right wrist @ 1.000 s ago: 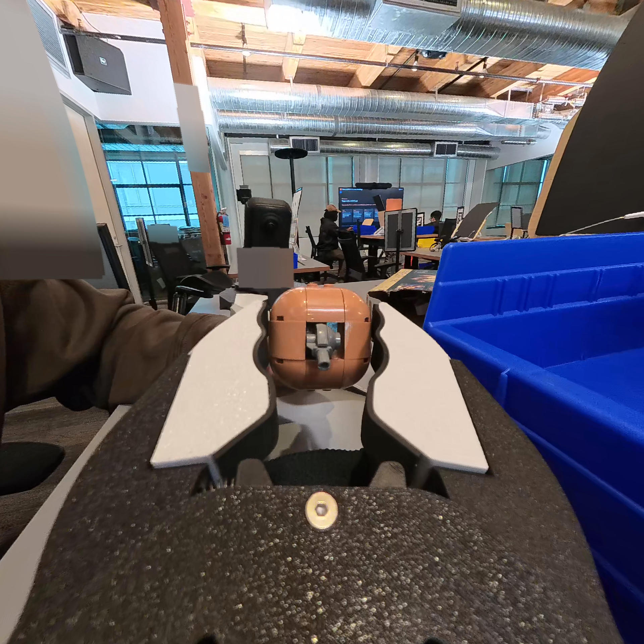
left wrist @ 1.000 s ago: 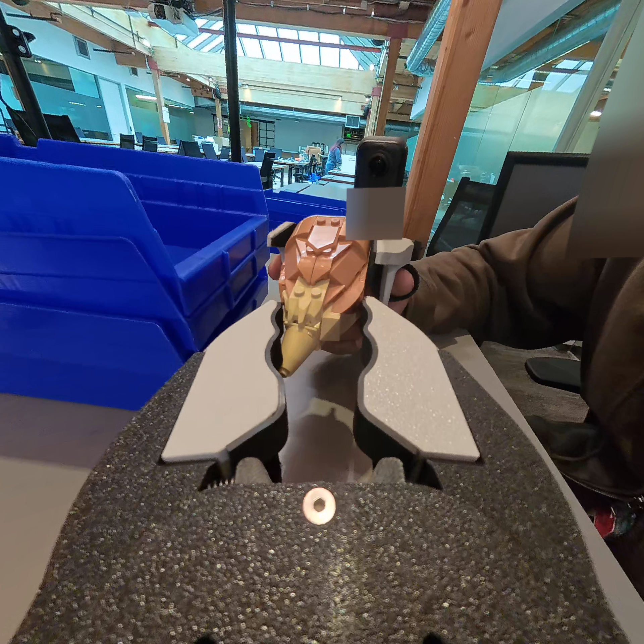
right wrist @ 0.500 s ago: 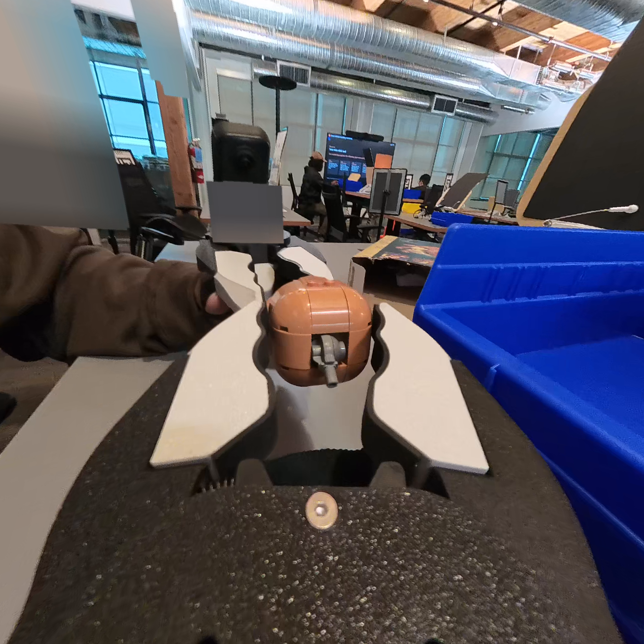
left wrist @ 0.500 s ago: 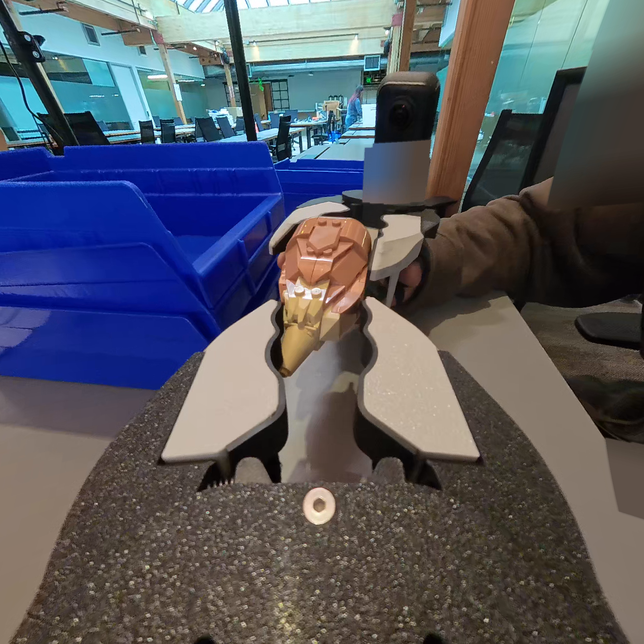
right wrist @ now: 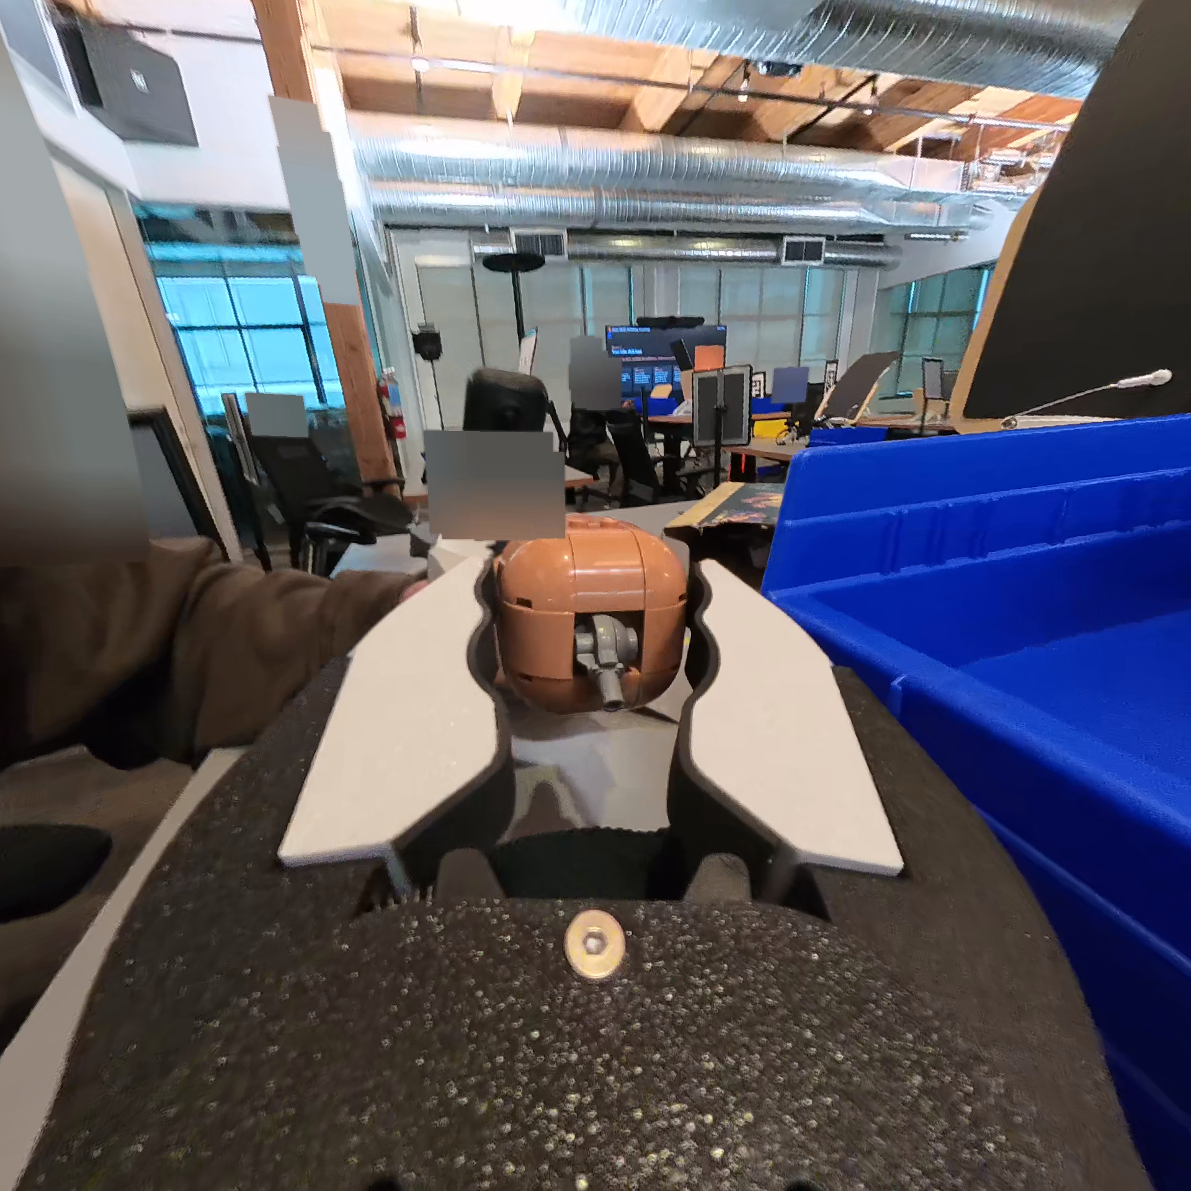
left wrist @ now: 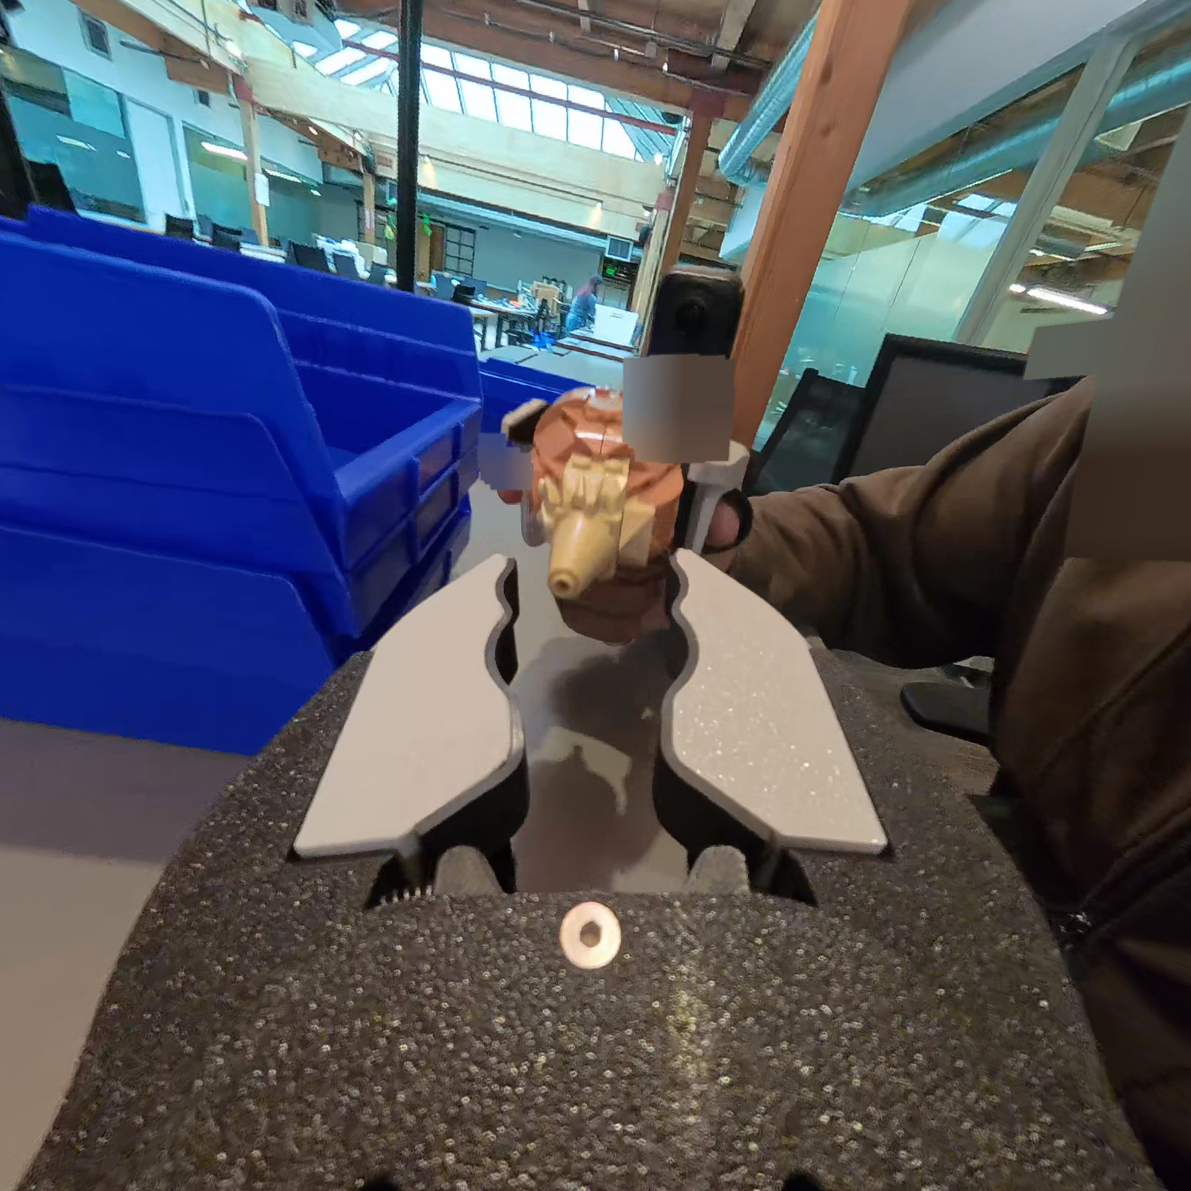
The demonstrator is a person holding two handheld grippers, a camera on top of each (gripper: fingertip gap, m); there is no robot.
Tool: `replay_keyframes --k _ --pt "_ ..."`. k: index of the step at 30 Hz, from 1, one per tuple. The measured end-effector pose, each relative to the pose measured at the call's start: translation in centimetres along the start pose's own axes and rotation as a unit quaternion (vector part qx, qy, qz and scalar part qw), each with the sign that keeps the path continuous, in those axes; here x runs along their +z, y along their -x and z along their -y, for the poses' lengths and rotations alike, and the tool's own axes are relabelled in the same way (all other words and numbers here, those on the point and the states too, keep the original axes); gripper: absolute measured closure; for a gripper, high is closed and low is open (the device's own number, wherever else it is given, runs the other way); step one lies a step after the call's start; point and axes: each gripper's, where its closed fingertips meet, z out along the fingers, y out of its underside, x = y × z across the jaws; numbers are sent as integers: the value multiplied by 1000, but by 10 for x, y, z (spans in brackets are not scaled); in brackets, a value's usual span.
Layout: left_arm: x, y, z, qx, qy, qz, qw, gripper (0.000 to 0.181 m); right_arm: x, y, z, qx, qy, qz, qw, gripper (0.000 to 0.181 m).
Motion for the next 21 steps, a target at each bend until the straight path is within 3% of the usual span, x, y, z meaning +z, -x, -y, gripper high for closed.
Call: replay_keyframes --k 7,14,21 --pt "7 -10 0 -13 -22 -22 999 138 4 9 -8 -12 2 17 1000 124" --pt "-2 -10 14 55 -33 5 998 139 10 12 -26 -32 54 18 998 125" --pt "-2 -7 16 45 -45 13 998 139 12 11 -41 -20 99 20 995 125"
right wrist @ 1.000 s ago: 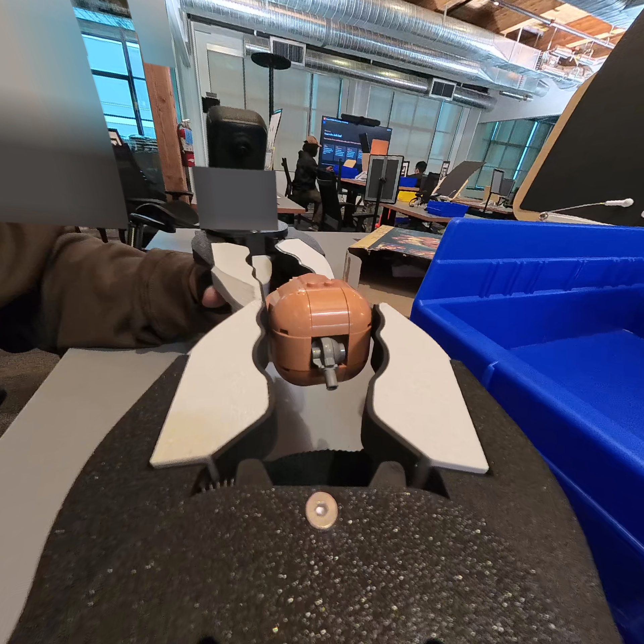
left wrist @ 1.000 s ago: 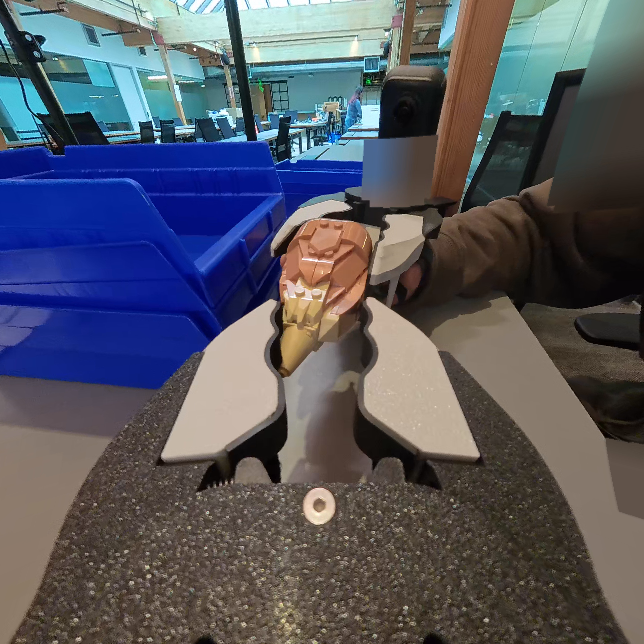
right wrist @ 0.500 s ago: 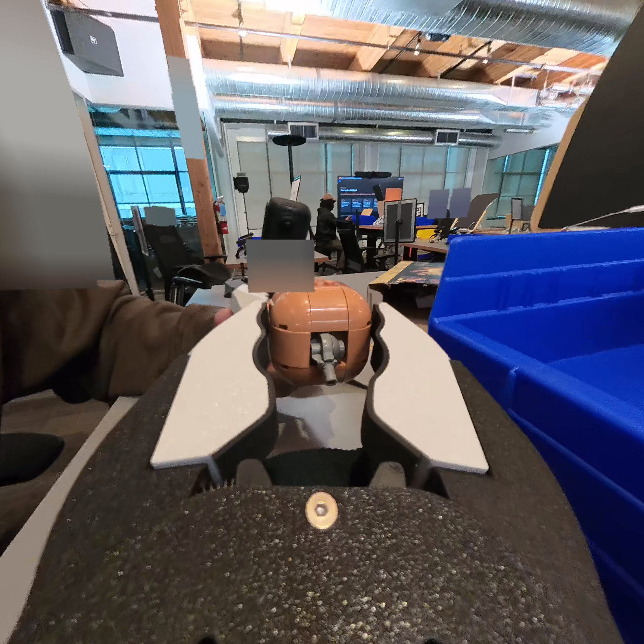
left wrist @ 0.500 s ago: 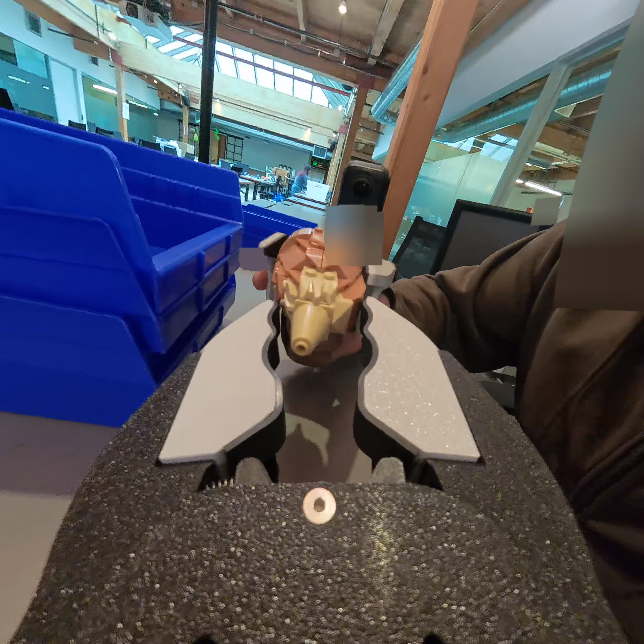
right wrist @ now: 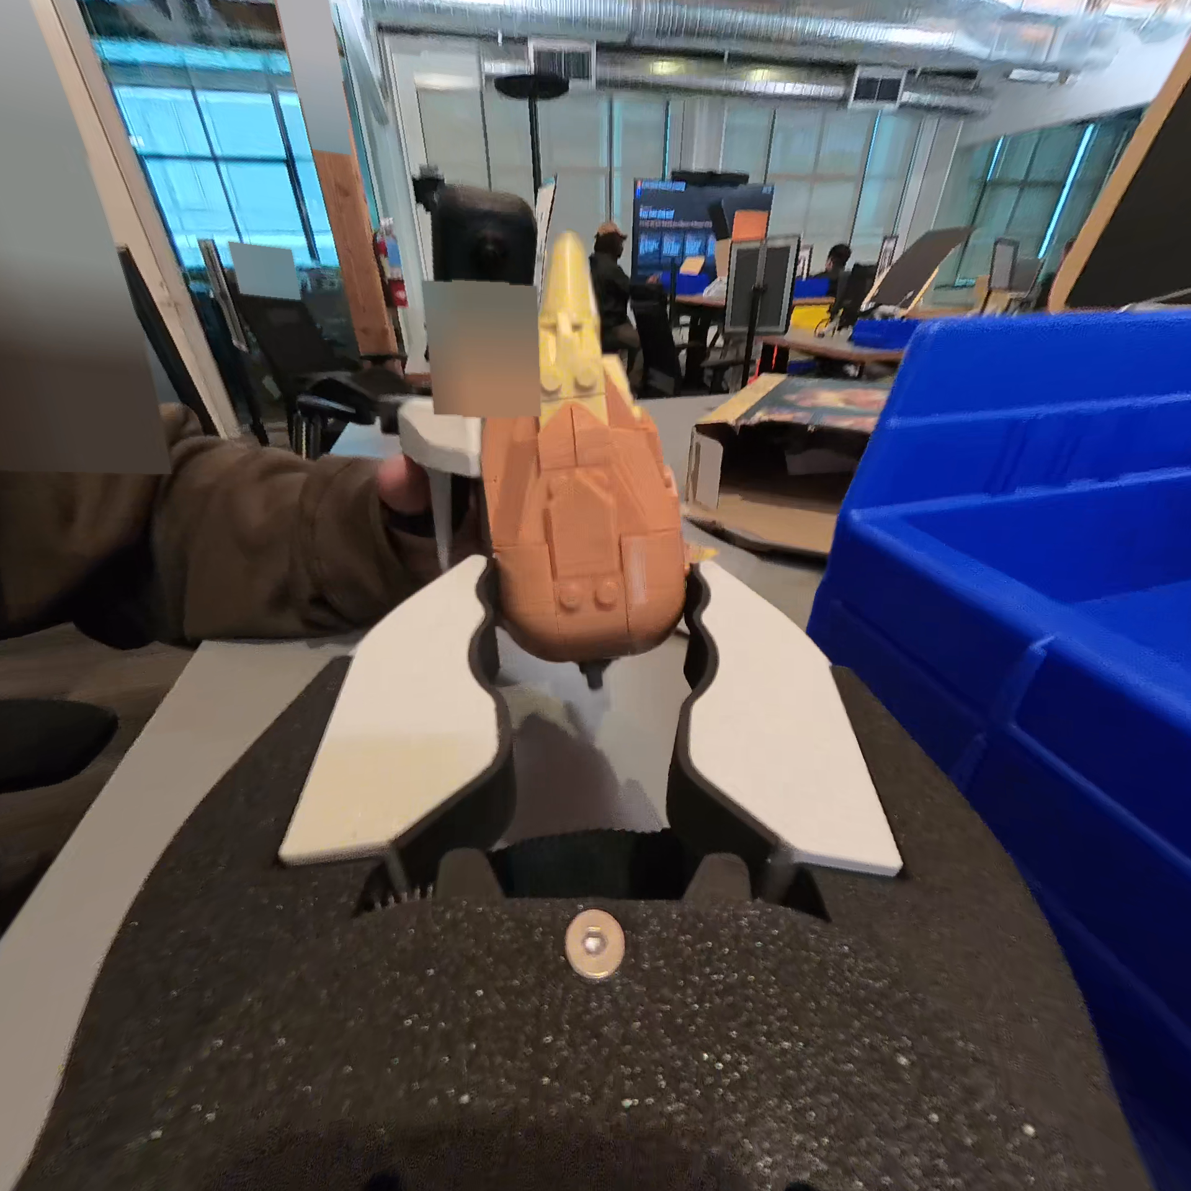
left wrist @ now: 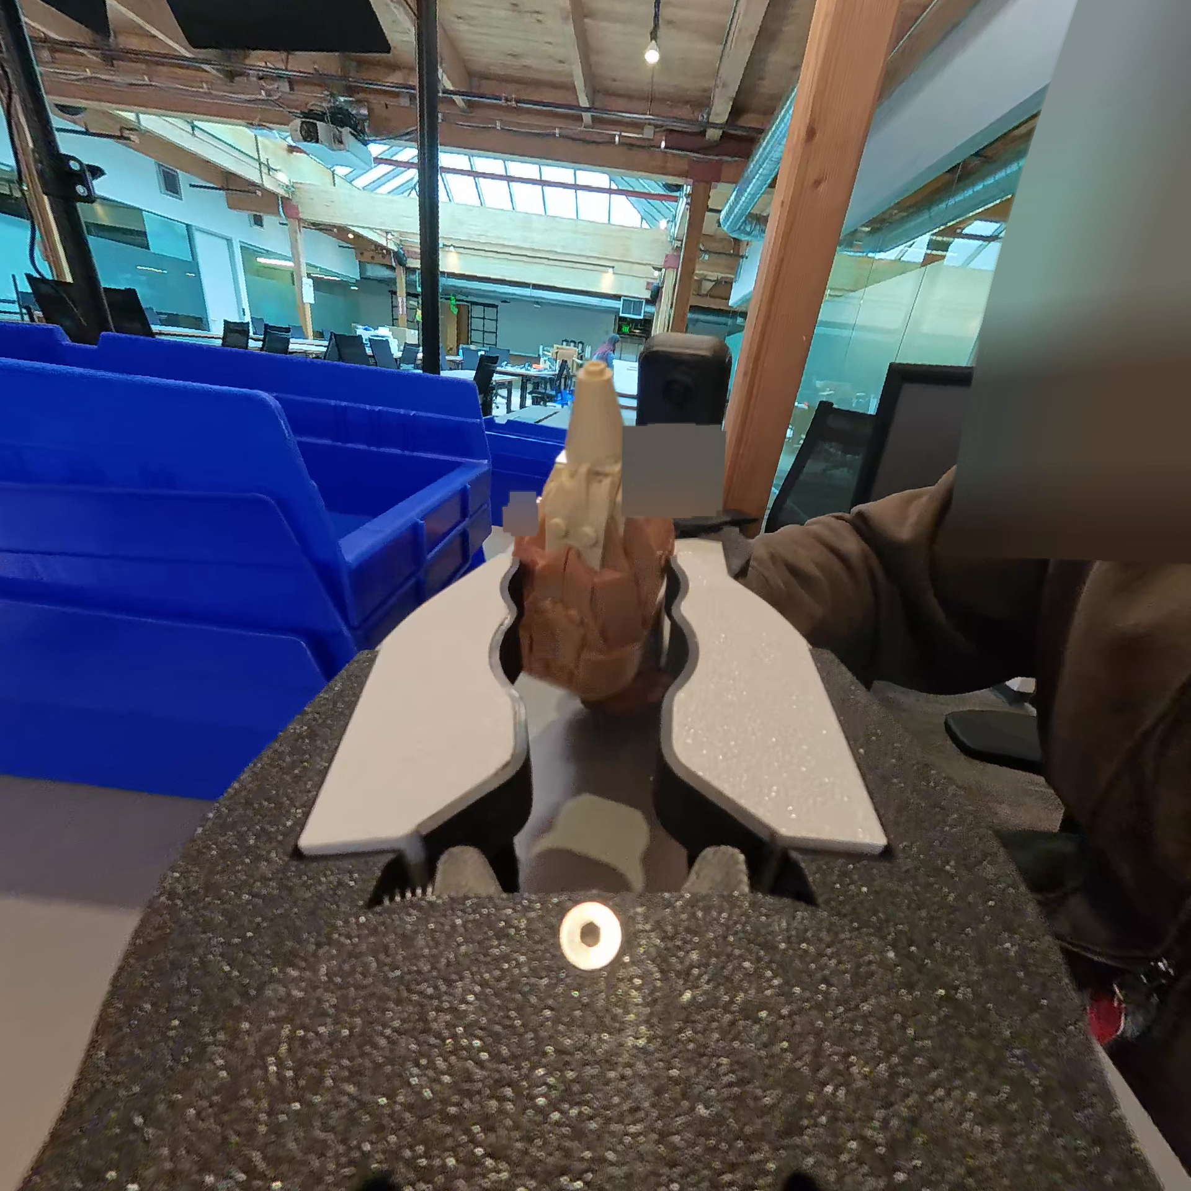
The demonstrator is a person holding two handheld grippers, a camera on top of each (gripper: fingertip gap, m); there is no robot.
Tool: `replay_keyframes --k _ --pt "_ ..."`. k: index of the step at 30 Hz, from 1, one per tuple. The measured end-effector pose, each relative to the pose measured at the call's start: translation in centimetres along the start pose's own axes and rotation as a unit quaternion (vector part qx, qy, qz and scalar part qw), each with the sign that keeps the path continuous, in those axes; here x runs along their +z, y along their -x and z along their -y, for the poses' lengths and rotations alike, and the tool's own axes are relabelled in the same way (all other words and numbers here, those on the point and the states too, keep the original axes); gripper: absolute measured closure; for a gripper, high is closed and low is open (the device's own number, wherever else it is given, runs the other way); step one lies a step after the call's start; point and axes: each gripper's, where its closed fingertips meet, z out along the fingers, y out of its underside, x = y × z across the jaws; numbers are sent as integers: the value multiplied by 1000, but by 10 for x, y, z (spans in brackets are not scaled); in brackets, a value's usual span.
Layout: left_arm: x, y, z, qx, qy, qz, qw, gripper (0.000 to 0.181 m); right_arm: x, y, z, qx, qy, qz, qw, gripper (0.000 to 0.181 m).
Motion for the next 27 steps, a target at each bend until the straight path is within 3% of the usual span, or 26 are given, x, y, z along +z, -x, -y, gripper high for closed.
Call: replay_keyframes --k 5,27 --pt "6 -9 -2 16 3 -11 1000 139 9 10 -18 -14 42 10 999 126" --pt "8 14 -13 66 48 84 993 130 1 -12 -5 14 5 -49 999 126"
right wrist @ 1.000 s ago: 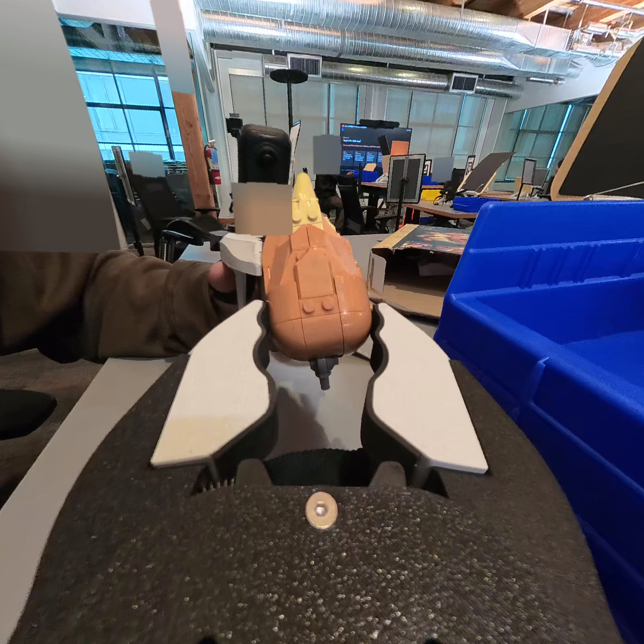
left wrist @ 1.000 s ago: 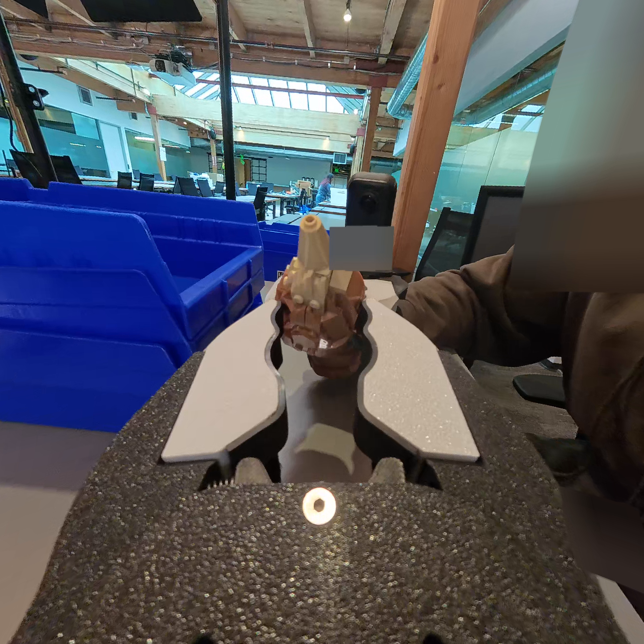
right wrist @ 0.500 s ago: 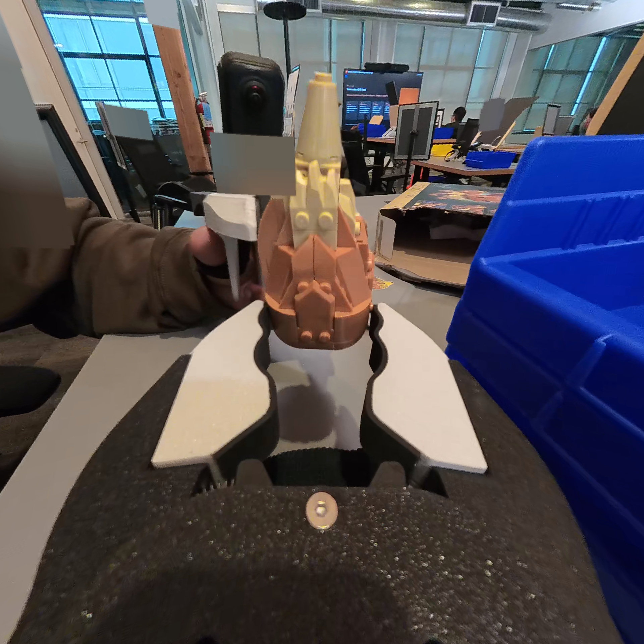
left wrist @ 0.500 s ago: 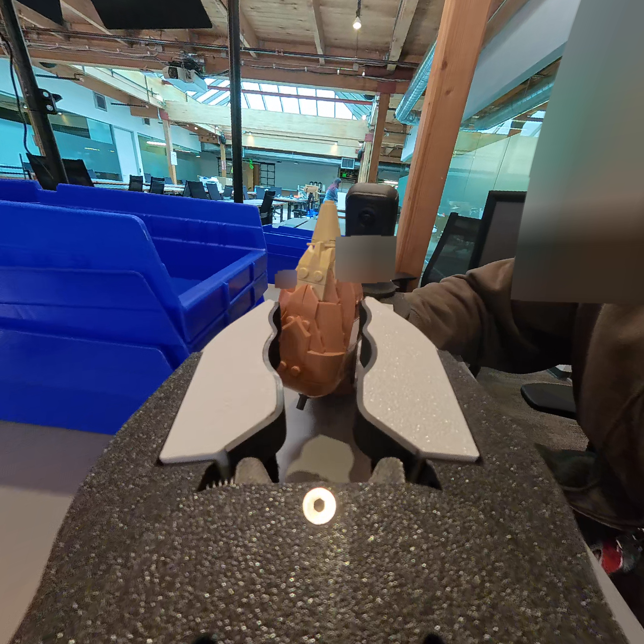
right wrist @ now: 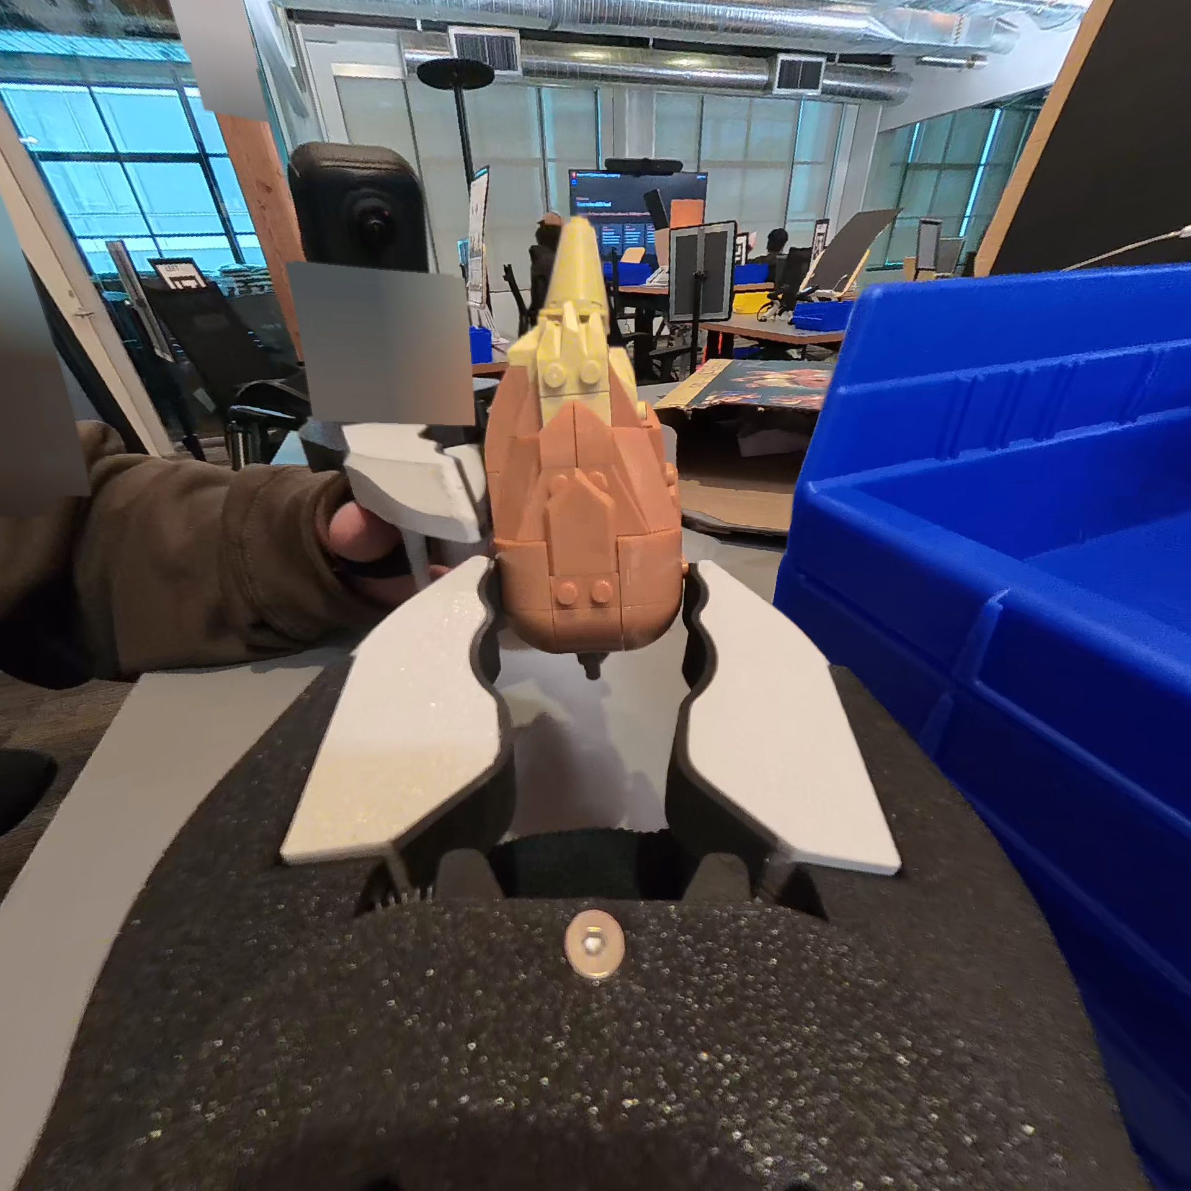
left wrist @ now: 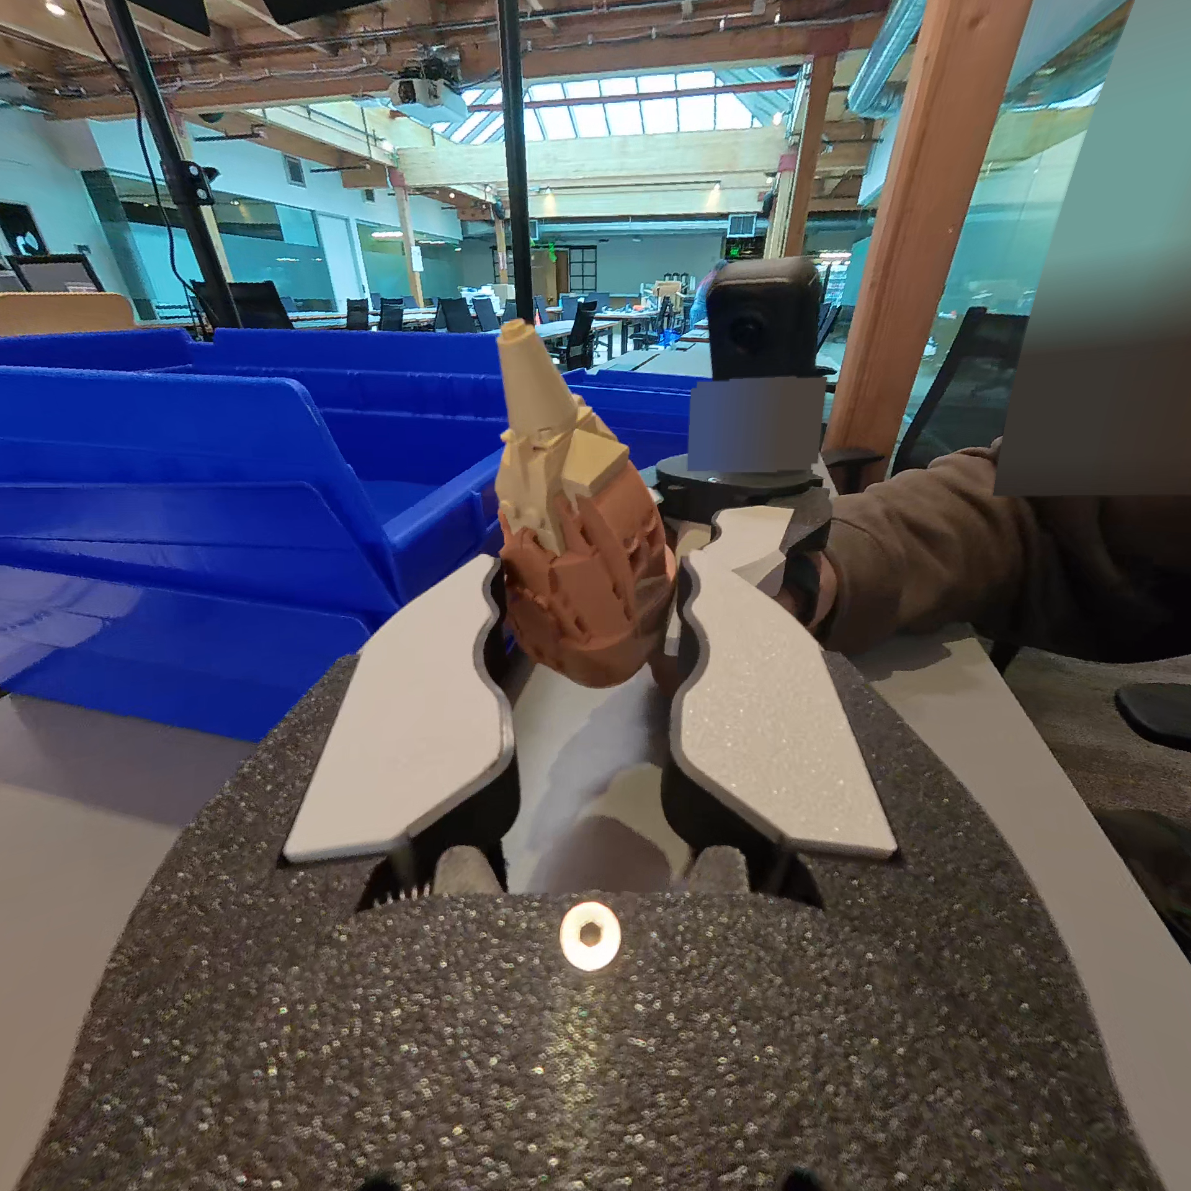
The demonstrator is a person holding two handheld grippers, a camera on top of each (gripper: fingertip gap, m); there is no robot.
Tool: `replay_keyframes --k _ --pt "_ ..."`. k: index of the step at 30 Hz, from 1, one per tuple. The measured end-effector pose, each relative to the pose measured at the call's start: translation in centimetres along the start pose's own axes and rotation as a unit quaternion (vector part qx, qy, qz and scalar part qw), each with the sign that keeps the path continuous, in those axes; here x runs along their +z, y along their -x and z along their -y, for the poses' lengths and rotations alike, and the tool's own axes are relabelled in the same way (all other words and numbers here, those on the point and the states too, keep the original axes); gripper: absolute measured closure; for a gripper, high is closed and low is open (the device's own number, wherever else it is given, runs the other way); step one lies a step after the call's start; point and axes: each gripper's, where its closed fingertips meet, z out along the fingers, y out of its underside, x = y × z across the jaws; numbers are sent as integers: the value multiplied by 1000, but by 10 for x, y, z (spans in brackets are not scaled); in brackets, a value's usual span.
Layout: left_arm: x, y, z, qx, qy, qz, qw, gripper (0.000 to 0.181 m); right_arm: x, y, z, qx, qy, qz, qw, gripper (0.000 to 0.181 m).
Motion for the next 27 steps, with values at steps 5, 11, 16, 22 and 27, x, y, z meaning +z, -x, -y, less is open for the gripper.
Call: replay_keyframes --k 5,11,16,22,27 --pt "2 -3 -2 -13 0 -9 1000 130 1 4 0 -61 9 -16 998 126" --pt "1 -4 -2 -12 -2 -15 1000 129 2 8 -1 -88 13 -17 996 126" --pt "0 -5 -3 20 9 -10 1000 130 3 9 -4 -97 17 -16 995 126" --pt "0 -2 -9 75 51 18 996 130 6 6 -11 -107 41 -23 993 126" --pt "-1 7 -15 91 73 49 992 130 4 1 -10 -134 44 -43 989 130"
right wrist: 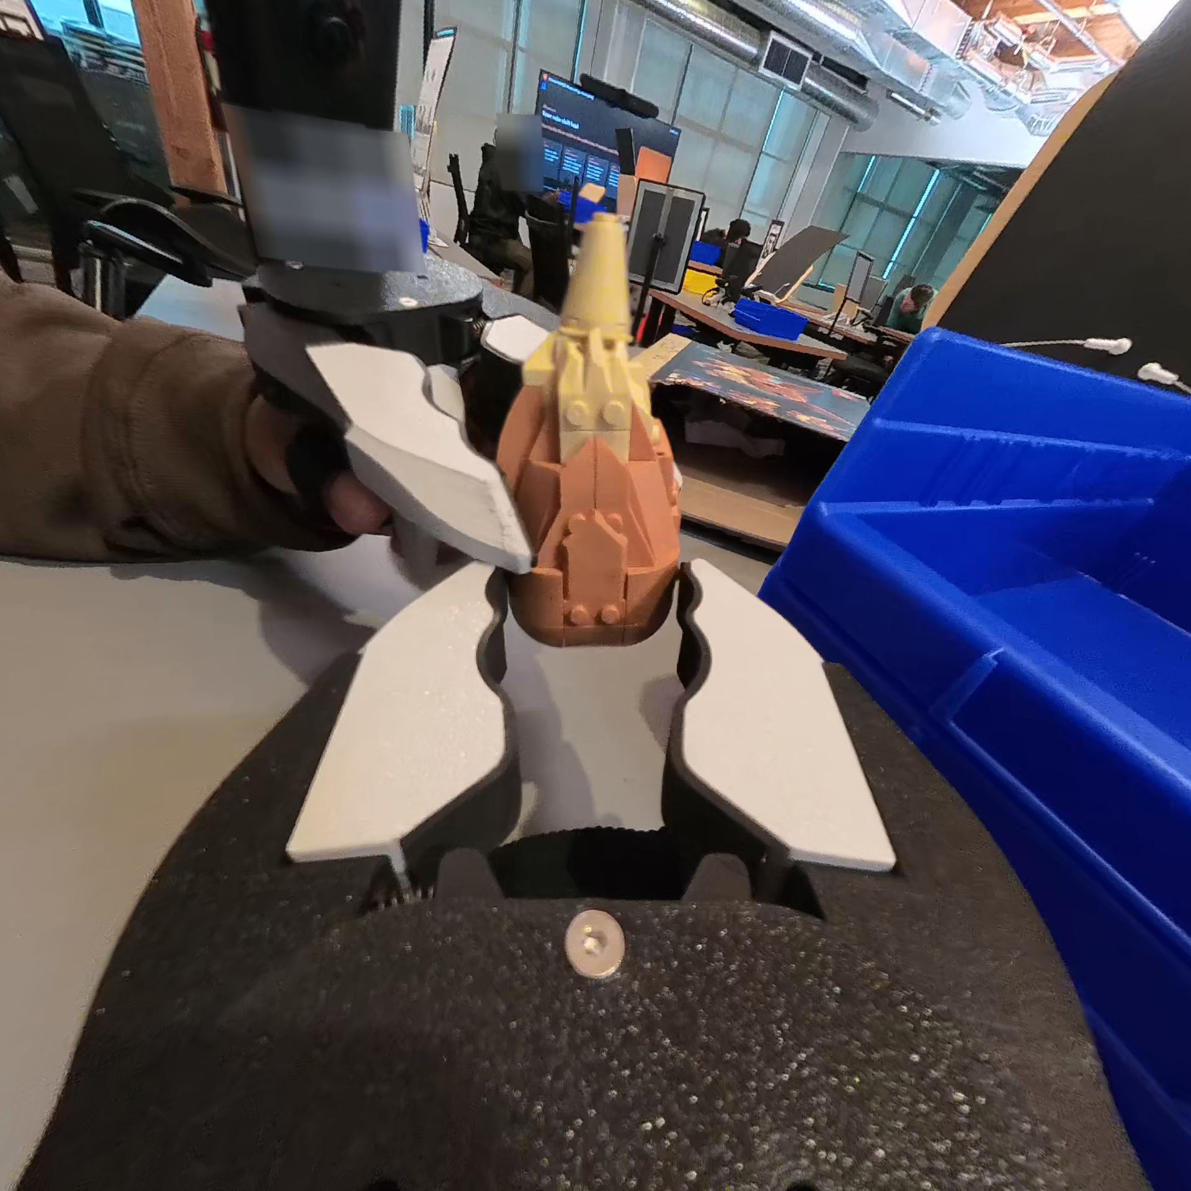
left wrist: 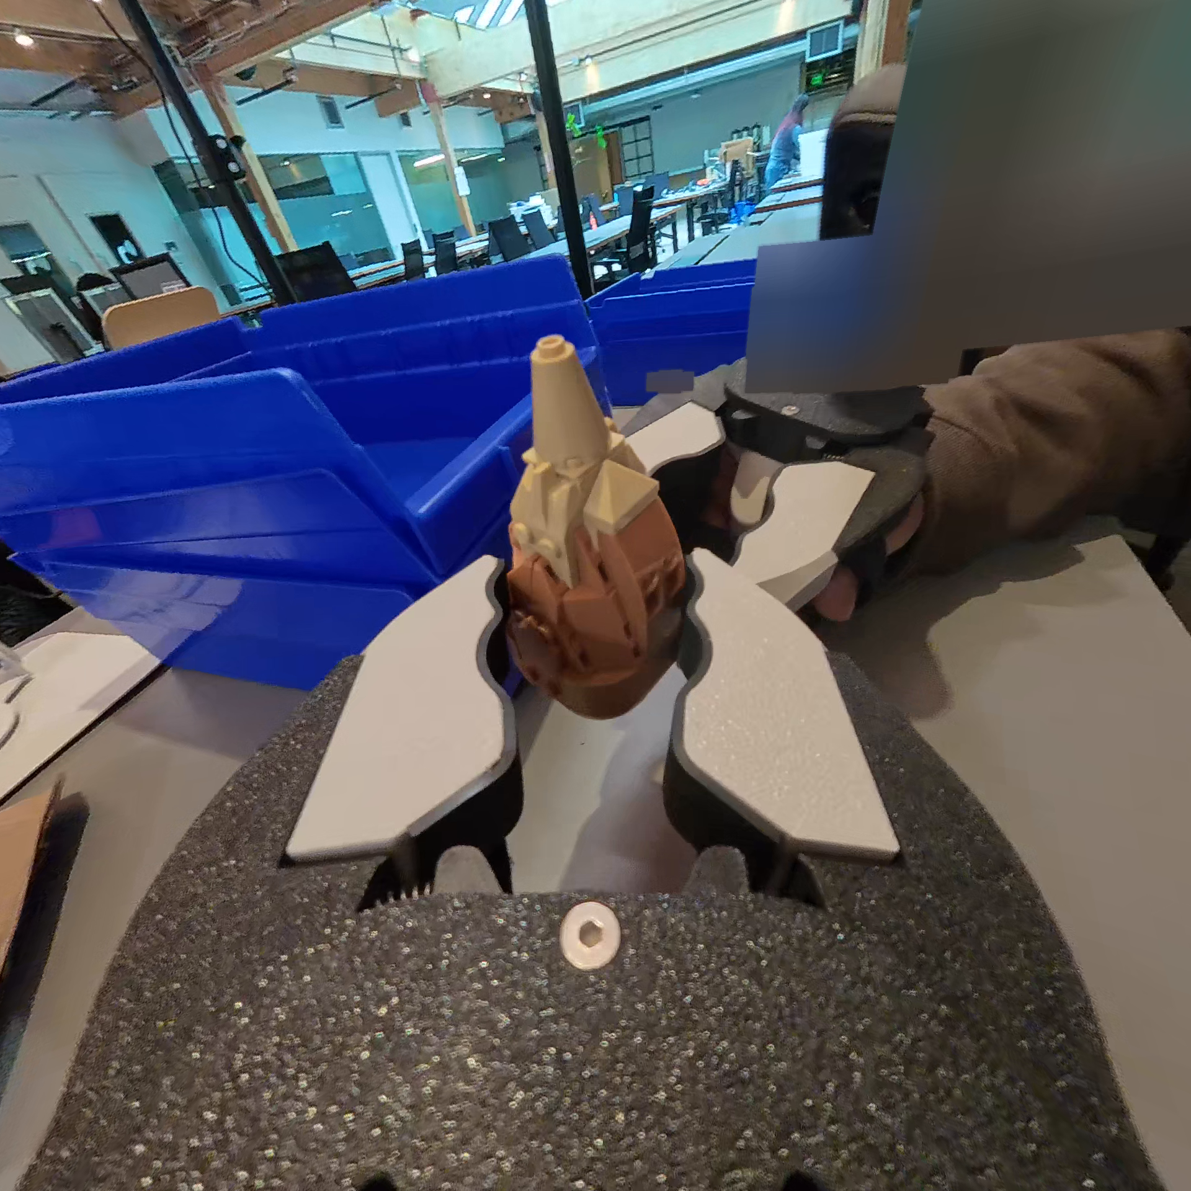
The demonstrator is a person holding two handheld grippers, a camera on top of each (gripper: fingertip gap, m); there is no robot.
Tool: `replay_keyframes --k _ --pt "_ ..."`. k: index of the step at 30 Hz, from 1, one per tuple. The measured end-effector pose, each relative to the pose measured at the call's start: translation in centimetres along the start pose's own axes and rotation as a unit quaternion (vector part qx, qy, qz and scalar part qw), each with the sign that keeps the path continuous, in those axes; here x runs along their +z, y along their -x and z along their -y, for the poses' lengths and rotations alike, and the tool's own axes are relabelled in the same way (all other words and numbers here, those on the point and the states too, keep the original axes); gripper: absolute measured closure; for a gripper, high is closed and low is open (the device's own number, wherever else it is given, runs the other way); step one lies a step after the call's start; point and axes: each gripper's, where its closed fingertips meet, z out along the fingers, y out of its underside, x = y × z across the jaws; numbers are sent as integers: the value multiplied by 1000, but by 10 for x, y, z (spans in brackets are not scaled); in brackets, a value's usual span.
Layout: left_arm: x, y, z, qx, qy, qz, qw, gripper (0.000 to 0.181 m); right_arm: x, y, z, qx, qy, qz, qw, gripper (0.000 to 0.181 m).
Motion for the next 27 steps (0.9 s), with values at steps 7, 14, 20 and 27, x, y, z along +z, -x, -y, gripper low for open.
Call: replay_keyframes --k 7,14,20,27 --pt "-2 15 -6 -3 17 38 999 131 -6 -3 11 -82 -8 -28 996 135" --pt "-3 17 -9 18 32 54 998 131 -10 1 17 -134 -17 -23 991 135" --pt "1 14 -19 41 62 52 996 131 -19 -1 31 -120 -55 -12 991 134" --pt "8 5 -40 207 148 87 963 131 -17 -5 24 -122 -27 -14 992 135"
